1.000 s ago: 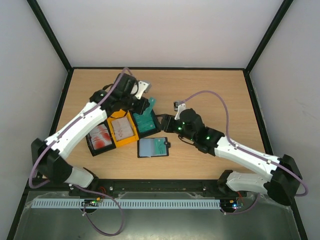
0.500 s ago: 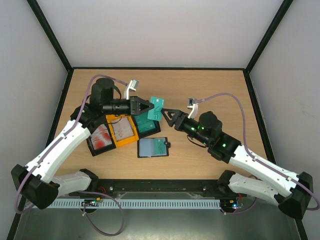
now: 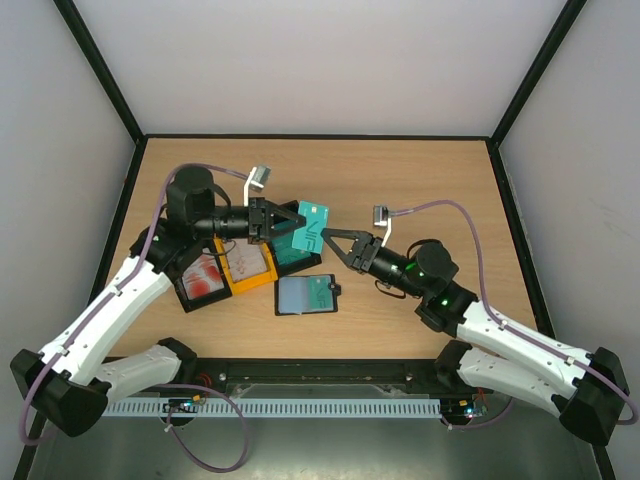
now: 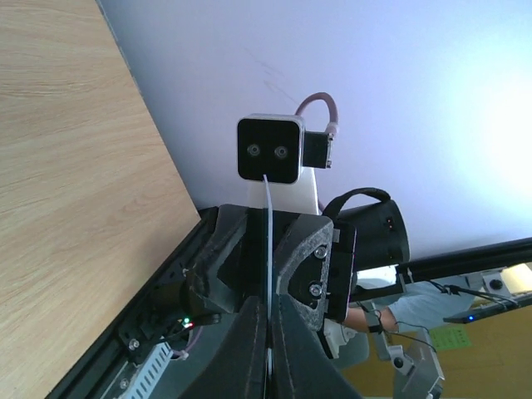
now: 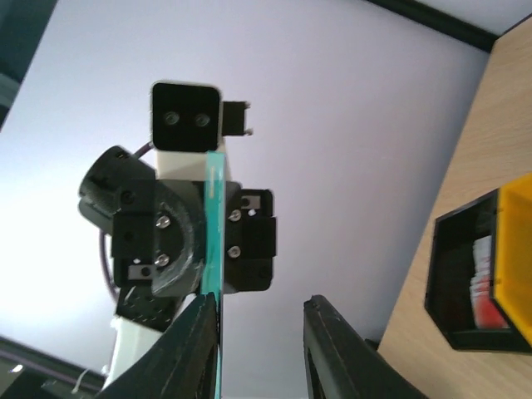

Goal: Put the credit cards into the card holder
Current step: Pick up the credit card from the storage box, then insert the credit card into the card holder.

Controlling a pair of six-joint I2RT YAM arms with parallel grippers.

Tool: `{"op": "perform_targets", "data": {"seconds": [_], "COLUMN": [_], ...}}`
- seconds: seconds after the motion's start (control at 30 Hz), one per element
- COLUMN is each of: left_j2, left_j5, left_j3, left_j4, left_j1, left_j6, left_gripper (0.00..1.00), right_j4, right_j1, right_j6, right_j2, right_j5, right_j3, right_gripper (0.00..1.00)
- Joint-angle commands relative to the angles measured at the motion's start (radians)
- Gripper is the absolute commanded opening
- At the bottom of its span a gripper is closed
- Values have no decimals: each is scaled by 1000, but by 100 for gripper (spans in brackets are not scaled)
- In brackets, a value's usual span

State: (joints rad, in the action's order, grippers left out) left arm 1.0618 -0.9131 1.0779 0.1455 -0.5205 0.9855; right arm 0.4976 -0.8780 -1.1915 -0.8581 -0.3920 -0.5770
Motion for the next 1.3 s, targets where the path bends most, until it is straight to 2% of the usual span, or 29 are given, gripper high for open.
{"op": "perform_targets", "data": {"seconds": [0.0, 0.23, 0.43, 0.47, 0.53, 0.57, 0.67, 0.83, 0.97, 1.13, 1.27], "left_j2": [-24, -32, -49, -53, -58, -60, -61, -80, -52, 49, 116], "left_j5": [-27, -12, 10, 22, 80, 117, 251, 490, 565, 760, 869], "left_j3": [-14, -37, -49, -49, -40, -38, -56, -216, -346, -398, -412], "left_j4": [-68, -77, -35, -17, 53, 93, 214, 212, 130, 152, 164], "left_j1": [-6, -15, -22, -22, -23, -23, -28, -79, -113, -169, -224], "left_j6": [44, 34, -10, -28, -90, -128, -229, -281, -267, -278, -270], "left_gripper": [2, 2, 3, 7, 30, 38, 53, 63, 67, 68, 68], "right_j4": [146, 195, 175, 158, 79, 33, -124, -260, -355, -420, -375], "right_j1": [1, 1, 1, 1, 1, 2, 1, 2, 2, 2, 1], "right_j6": [-76, -103, -95, -84, -43, -16, 62, 118, 152, 176, 171], "right_j2": [2, -39, -36, -30, -5, 6, 31, 65, 95, 103, 62], "right_j5": [-108, -166, -128, -110, -45, -16, 62, 117, 123, 141, 103], "right_j3": [23, 24, 43, 48, 54, 55, 62, 149, 212, 251, 285], "right_gripper": [26, 15, 2, 2, 2, 2, 2, 2, 2, 2, 2]}}
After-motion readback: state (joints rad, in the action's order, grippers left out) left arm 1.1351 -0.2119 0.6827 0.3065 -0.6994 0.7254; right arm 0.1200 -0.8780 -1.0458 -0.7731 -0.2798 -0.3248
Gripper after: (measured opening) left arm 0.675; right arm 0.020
